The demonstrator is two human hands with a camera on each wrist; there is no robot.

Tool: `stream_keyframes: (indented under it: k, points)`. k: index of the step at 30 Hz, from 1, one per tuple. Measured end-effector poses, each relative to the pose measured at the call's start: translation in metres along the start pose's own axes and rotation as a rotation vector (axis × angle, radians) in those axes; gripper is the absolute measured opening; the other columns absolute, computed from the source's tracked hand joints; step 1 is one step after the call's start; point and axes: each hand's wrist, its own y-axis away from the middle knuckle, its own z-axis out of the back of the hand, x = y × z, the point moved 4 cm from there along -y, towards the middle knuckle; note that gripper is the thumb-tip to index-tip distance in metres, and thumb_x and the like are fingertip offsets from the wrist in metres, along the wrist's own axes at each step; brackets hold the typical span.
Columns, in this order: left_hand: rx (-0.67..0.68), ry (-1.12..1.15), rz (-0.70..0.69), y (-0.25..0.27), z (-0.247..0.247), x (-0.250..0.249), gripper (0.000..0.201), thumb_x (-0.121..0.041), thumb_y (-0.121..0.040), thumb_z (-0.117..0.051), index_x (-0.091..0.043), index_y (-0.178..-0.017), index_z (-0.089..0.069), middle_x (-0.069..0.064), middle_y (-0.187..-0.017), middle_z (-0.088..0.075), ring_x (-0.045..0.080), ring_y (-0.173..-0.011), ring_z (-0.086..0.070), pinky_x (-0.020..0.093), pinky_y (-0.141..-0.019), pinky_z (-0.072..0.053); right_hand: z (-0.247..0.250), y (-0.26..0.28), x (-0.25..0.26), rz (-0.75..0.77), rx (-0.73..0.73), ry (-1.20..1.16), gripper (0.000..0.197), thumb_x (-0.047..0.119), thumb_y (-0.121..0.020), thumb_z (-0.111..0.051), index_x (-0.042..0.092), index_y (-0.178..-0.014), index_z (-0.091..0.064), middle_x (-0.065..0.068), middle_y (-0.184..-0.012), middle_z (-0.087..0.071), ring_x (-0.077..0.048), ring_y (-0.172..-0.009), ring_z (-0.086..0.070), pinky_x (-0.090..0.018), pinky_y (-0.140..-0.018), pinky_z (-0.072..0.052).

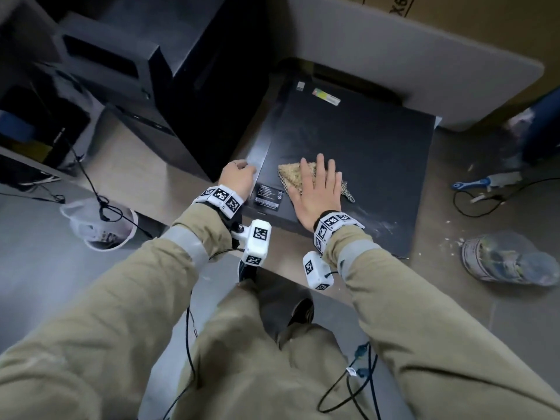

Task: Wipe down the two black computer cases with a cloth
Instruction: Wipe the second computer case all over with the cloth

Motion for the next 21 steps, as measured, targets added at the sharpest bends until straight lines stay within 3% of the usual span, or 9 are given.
stream_keyframes:
  k: [1, 3, 6, 9, 12, 15, 17, 21]
  points:
    - [0.020, 0.008, 0.003, -0.004, 0.003, 0.001, 0.040, -0.022, -0.089, -0.062, -0.011, -0.127, -0.060, 0.010, -0.127, -0.061, 0.022, -0.110, -0.055, 0.014, -0.080, -0.038, -0.001, -0.003, 0.005, 0.004, -0.005, 0.011, 0.067, 0.053, -0.104, -0.027, 0.024, -0.161, -0.007, -0.012, -0.168, 0.008, -0.036, -0.153, 0.011, -0.051, -0.124, 0.006]
    - [0.048, 0.011, 0.014, -0.009, 0.008, 0.004, 0.042, -0.015, -0.095, -0.058, -0.007, -0.136, -0.055, 0.008, -0.138, -0.057, 0.021, -0.125, -0.053, 0.015, -0.094, -0.034, -0.002, -0.010, 0.017, 0.008, 0.001, 0.022, 0.067, 0.054, -0.104, -0.025, 0.025, -0.161, -0.007, -0.011, -0.168, 0.008, -0.035, -0.153, 0.011, -0.050, -0.124, 0.006]
    - [0.105, 0.008, 0.021, -0.019, 0.017, 0.003, 0.042, -0.014, -0.097, -0.057, -0.004, -0.138, -0.054, 0.008, -0.140, -0.056, 0.021, -0.131, -0.051, 0.017, -0.099, -0.032, -0.004, -0.024, 0.045, 0.020, 0.015, 0.022, 0.067, 0.054, -0.104, -0.026, 0.025, -0.161, -0.005, -0.010, -0.168, 0.009, -0.035, -0.153, 0.012, -0.050, -0.124, 0.007]
    - [0.150, 0.008, 0.018, -0.028, 0.022, 0.008, 0.032, -0.015, -0.096, -0.057, -0.007, -0.127, -0.063, 0.008, -0.129, -0.064, 0.020, -0.122, -0.057, 0.023, -0.103, -0.038, -0.008, -0.030, 0.070, 0.045, 0.048, 0.025, 0.066, 0.053, -0.104, -0.024, 0.027, -0.161, 0.000, -0.009, -0.167, 0.014, -0.034, -0.153, 0.016, -0.049, -0.123, 0.010]
    - [0.154, 0.021, 0.016, -0.031, 0.024, 0.008, 0.019, -0.017, -0.095, -0.057, -0.011, -0.111, -0.067, 0.009, -0.117, -0.066, 0.019, -0.105, -0.059, 0.028, -0.098, -0.044, -0.013, -0.028, 0.087, 0.090, 0.073, 0.039, 0.066, 0.047, -0.105, -0.027, 0.025, -0.161, 0.000, -0.010, -0.167, 0.014, -0.035, -0.152, 0.016, -0.049, -0.123, 0.011]
    - [0.169, 0.005, 0.012, -0.025, 0.017, 0.004, 0.040, -0.026, -0.096, -0.059, -0.008, -0.132, -0.056, 0.008, -0.129, -0.061, 0.018, -0.112, -0.057, 0.023, -0.094, -0.041, -0.018, -0.022, 0.089, 0.128, 0.091, 0.039, 0.066, 0.041, -0.105, -0.031, 0.025, -0.161, 0.000, -0.009, -0.167, 0.012, -0.034, -0.153, 0.015, -0.051, -0.124, 0.007]
    - [0.166, -0.054, 0.000, -0.018, 0.011, 0.000, 0.048, -0.028, -0.096, -0.058, -0.008, -0.139, -0.050, 0.008, -0.137, -0.057, 0.022, -0.124, -0.055, 0.023, -0.098, -0.039, -0.020, -0.014, 0.085, 0.146, 0.094, 0.020, 0.066, 0.040, -0.105, -0.031, 0.024, -0.160, 0.001, -0.008, -0.167, 0.013, -0.032, -0.153, 0.016, -0.050, -0.124, 0.006]
    - [0.060, -0.243, -0.051, -0.002, -0.006, -0.002, 0.062, -0.036, -0.090, -0.059, -0.006, -0.143, -0.047, 0.012, -0.147, -0.050, 0.031, -0.135, -0.046, 0.038, -0.113, -0.035, -0.020, 0.010, 0.063, 0.148, 0.065, -0.005, 0.064, 0.040, -0.106, -0.030, 0.024, -0.161, -0.003, -0.008, -0.168, 0.010, -0.031, -0.153, 0.014, -0.048, -0.124, 0.006]
